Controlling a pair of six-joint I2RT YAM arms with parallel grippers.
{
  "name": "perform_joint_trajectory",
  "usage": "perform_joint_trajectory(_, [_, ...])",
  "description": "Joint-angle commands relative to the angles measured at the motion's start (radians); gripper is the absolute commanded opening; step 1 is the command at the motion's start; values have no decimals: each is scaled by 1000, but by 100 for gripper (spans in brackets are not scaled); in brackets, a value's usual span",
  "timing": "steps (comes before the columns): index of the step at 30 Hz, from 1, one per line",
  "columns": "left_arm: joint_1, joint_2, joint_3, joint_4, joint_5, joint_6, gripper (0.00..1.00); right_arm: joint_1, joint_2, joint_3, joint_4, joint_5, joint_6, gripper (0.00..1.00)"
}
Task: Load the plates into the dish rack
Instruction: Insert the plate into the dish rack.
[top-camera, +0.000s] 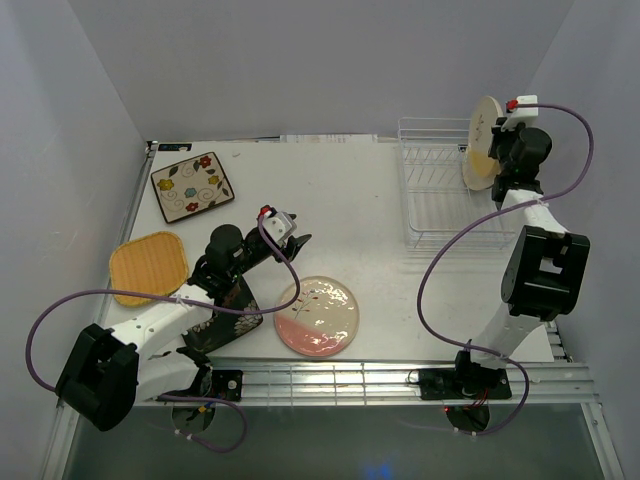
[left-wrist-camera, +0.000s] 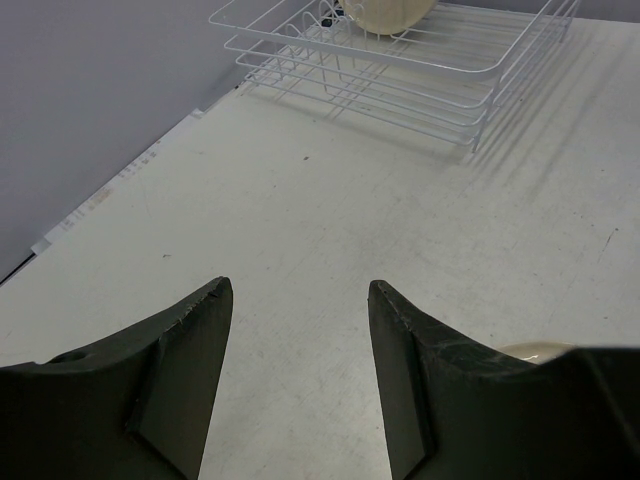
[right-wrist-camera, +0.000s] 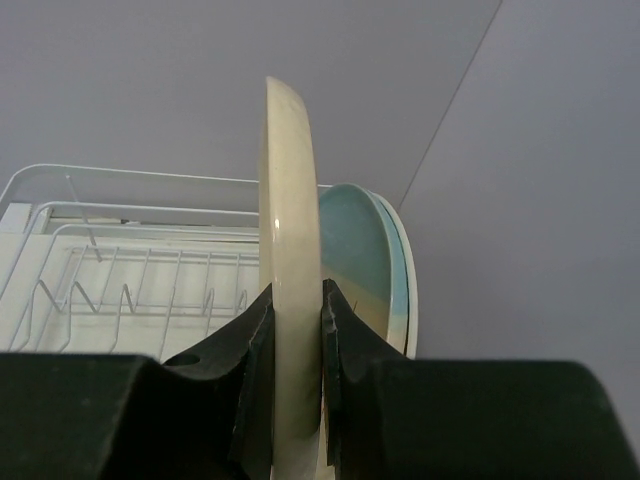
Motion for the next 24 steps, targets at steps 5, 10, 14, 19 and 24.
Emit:
perform_joint_trajectory(5, [1,-25,-3,-2,14,-12,67,-6,-13,24,224,-10,13,8])
perform_joint_trajectory(10, [3,-27,-3,-4,14,-12,67,-6,4,16,221,-24,33,8])
perform_joint_trajectory(14, [3,-27,-3,-5,17,-13,67,-6,30,1,233,-24,49,8])
perform_joint_trajectory(19, [1,-22,-1,-7,19,-12,68,-6,57,-10,249,-14,83,8])
perform_joint_trajectory(24, [3,-24,-3,-8,14,-10,70,-6,82,-10,250,-2,111,8])
